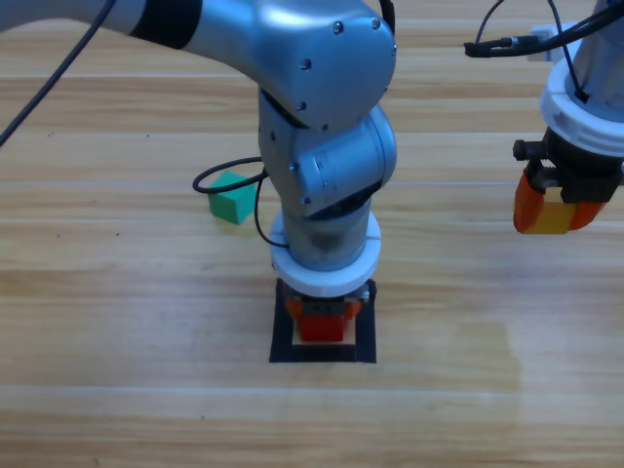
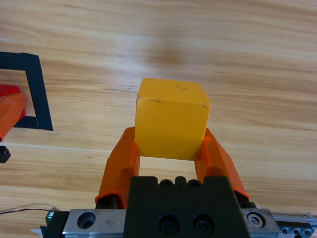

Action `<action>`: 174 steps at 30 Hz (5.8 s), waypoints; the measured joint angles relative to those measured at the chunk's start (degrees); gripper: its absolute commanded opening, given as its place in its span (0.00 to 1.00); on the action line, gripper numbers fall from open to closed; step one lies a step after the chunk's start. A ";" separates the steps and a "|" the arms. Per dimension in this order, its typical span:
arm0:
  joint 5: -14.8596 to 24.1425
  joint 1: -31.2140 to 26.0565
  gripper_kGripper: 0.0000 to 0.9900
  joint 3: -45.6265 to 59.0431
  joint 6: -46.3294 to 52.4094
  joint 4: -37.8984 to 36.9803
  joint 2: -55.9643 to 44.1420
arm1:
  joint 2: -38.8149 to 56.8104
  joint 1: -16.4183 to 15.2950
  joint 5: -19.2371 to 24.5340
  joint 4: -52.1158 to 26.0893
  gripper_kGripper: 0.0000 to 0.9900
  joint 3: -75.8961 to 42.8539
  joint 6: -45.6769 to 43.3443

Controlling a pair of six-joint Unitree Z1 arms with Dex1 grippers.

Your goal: Stack the blocks in the rectangular block: red at the bottom, yellow in the middle, green on top

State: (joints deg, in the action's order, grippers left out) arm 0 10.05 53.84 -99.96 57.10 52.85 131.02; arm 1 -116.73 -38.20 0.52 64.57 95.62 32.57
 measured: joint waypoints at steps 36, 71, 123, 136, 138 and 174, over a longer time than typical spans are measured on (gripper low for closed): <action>16.29 2.85 1.00 -19.19 3.00 21.17 -16.51 | 0.00 -0.27 0.00 0.00 0.23 0.00 0.00; 21.65 1.65 1.00 7.73 -32.52 18.23 -61.86 | -23.79 -23.21 2.82 16.28 0.24 39.29 22.86; 20.35 1.50 0.99 17.09 -30.94 8.68 -62.87 | -25.47 -23.32 3.75 17.38 1.00 45.41 16.74; 16.50 -4.28 0.99 6.22 -26.09 5.59 -47.40 | 6.60 -22.59 2.52 4.44 1.00 7.75 -17.90; 15.04 -5.60 0.99 4.33 -27.48 5.60 -43.60 | 10.89 -21.24 -3.34 -3.08 1.00 -2.67 -22.04; -1.73 -23.64 0.98 -6.51 -43.82 5.56 -2.29 | 22.74 -17.03 -10.73 -23.81 1.00 -24.90 -35.55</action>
State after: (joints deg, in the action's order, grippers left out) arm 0 8.32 30.20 -106.47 13.28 58.40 128.73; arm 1 -93.99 -55.24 -10.20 40.75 70.72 -2.98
